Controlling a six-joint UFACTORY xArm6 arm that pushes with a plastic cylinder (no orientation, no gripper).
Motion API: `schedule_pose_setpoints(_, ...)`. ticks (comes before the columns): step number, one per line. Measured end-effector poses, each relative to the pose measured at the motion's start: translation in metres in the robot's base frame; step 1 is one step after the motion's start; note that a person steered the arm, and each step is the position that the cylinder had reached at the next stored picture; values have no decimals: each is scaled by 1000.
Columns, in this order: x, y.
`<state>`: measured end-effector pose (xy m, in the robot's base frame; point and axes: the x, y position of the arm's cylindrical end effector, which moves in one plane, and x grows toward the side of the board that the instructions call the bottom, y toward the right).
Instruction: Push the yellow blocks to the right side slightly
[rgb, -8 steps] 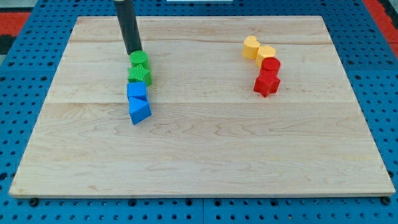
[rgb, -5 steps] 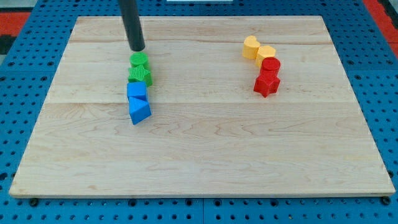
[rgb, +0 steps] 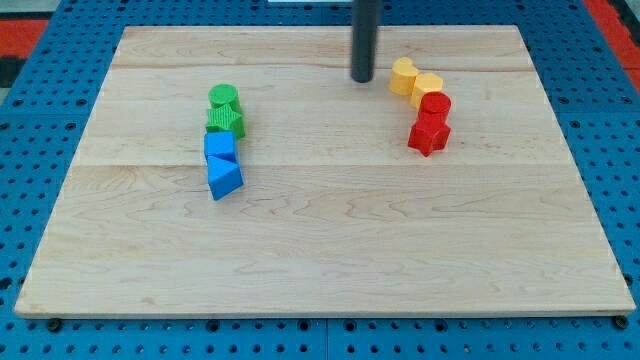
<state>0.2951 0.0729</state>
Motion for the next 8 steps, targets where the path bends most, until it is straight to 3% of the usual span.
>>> schedule_pose_setpoints(6, -3, 23)
schedule_pose_setpoints(8, 30, -17)
